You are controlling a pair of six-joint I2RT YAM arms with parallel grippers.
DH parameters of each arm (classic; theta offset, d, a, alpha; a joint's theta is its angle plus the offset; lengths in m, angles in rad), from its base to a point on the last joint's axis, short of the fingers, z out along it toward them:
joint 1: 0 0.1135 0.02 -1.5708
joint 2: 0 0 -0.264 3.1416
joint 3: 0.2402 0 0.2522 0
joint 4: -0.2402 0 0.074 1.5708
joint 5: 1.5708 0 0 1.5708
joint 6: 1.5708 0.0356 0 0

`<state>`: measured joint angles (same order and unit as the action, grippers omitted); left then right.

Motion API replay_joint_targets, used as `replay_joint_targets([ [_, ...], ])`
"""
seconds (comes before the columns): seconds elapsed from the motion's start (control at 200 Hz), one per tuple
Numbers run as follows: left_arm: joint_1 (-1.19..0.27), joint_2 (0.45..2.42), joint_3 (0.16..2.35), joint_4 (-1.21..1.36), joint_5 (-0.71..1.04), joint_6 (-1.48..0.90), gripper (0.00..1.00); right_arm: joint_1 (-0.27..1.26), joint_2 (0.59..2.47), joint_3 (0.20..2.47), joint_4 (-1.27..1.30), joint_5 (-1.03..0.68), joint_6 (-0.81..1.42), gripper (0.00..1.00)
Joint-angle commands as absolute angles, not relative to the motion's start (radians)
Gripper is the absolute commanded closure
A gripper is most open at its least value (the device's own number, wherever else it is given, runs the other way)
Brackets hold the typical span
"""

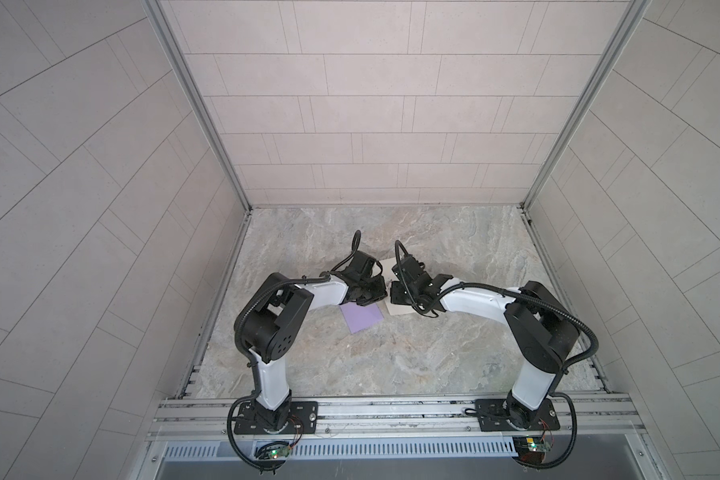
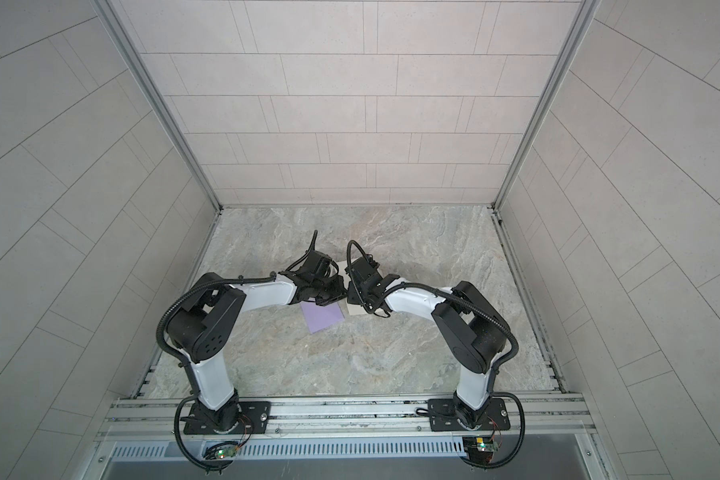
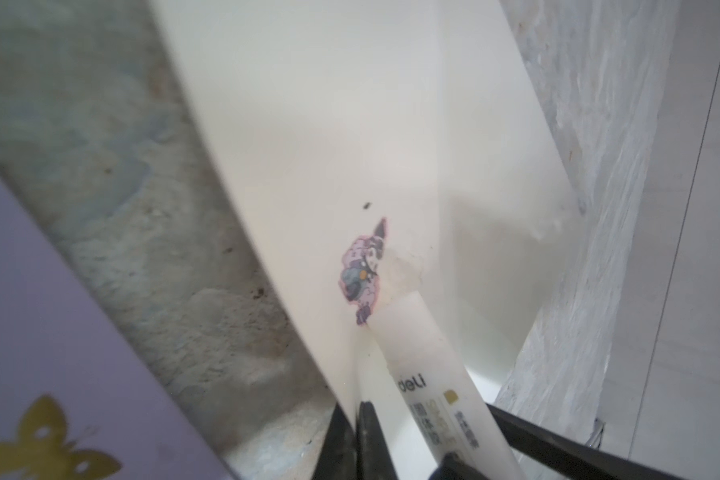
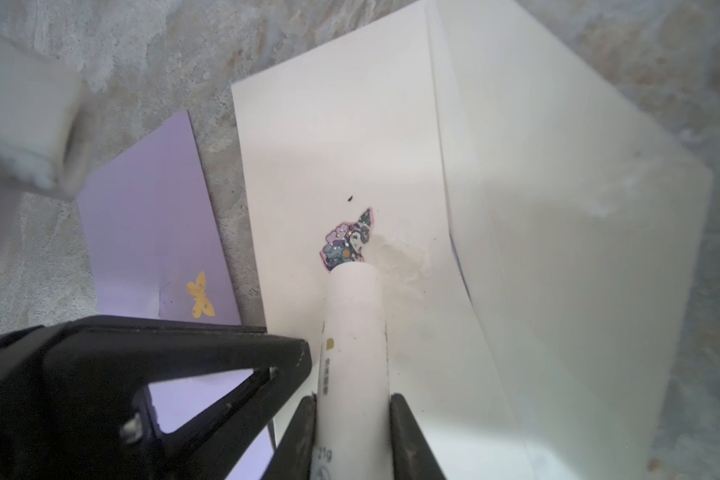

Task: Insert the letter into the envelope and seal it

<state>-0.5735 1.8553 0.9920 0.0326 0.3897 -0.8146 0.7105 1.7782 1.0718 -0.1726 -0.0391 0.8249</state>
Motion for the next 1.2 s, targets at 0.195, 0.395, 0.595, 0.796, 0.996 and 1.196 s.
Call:
replay_joint_targets([
  [0.195, -0.581, 1.857, 1.000, 0.047, 0.392, -0.740, 1.00, 0.686, 1.751, 1.125, -0.449, -0.078, 0.783, 1.00],
  [0.395, -0.609, 1.781, 0.992, -0.090, 0.343, -0.525, 1.00, 0.614, 1.737, 1.215, -0.636, -0.136, 0.689, 1.00],
  [0.595, -0.682, 1.677, 0.937, -0.142, 0.262, -0.344, 1.00, 0.566, 1.710, 1.247, -0.695, -0.261, 0.638, 1.00],
  [0.796, -0.693, 1.614, 0.871, -0.100, 0.258, -0.342, 1.00, 0.561, 1.716, 1.252, -0.682, -0.342, 0.623, 1.00],
  [0.996, -0.694, 1.654, 0.870, -0.109, 0.246, -0.360, 1.00, 0.556, 1.699, 1.208, -0.618, -0.429, 0.659, 1.00],
  [1.196, -0.693, 1.666, 0.860, -0.083, 0.237, -0.374, 1.00, 0.555, 1.691, 1.209, -0.620, -0.489, 0.662, 1.00],
])
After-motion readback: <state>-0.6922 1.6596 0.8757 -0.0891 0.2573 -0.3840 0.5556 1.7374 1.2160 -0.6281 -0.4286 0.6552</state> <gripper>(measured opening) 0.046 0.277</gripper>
